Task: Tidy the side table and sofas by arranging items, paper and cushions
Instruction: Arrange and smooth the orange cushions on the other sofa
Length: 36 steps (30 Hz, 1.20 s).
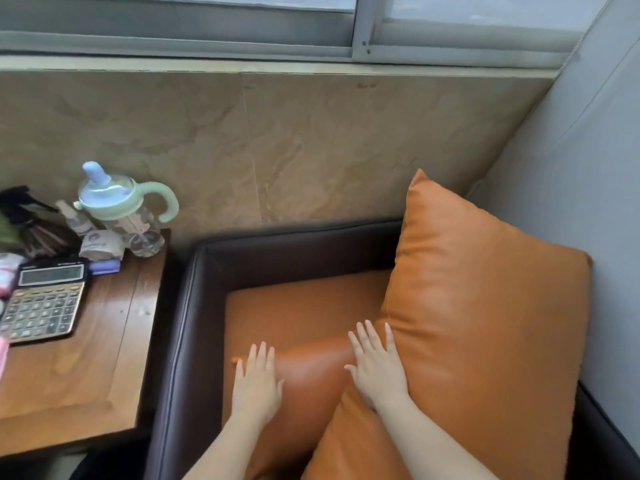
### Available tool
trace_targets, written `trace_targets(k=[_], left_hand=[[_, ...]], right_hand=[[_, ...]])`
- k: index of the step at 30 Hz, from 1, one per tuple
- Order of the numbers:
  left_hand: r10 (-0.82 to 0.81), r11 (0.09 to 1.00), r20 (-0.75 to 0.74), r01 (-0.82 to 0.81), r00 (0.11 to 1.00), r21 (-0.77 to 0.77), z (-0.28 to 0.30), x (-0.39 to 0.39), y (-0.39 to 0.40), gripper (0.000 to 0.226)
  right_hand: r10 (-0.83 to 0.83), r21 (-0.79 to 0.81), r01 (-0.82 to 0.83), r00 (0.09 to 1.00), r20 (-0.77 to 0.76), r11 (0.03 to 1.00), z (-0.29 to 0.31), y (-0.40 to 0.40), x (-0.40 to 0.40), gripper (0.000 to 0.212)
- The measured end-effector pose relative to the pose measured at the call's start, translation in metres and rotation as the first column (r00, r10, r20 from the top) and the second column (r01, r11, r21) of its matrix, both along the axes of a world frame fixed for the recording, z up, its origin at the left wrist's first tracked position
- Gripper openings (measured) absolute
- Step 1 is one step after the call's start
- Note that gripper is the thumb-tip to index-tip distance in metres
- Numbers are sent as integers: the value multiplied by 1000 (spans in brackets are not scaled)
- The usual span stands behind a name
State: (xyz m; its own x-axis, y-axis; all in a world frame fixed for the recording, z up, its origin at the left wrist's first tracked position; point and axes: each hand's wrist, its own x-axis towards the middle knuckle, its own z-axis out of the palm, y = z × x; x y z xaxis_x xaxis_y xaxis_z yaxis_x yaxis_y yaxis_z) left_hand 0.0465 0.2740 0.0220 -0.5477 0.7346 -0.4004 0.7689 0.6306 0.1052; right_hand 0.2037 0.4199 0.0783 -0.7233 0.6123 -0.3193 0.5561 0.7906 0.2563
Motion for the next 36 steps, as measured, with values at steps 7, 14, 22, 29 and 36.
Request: trace_targets(k=[7, 14, 22, 29, 36], left_hand=[[79, 982, 114, -57, 990, -179, -35, -45, 7, 66], [149, 957, 298, -61, 943, -285, -57, -53, 4, 68], [77, 980, 229, -32, 970, -196, -71, -81, 36, 75], [100, 985, 256, -59, 961, -163, -89, -72, 34, 60], [212, 977, 279, -194, 937, -92, -80, -24, -6, 16]], right_hand=[[76, -14, -76, 997, 23, 997, -24, 2, -7, 64], [63, -17, -64, 998, -26, 998, -34, 5, -12, 64], [-23, -45, 19, 995, -101, 999, -43, 12, -15, 75], [12, 44, -10, 998, -67, 999, -52, 13, -19, 71], [-5, 43, 5, 1000, 14, 999, -49, 12, -18, 65]])
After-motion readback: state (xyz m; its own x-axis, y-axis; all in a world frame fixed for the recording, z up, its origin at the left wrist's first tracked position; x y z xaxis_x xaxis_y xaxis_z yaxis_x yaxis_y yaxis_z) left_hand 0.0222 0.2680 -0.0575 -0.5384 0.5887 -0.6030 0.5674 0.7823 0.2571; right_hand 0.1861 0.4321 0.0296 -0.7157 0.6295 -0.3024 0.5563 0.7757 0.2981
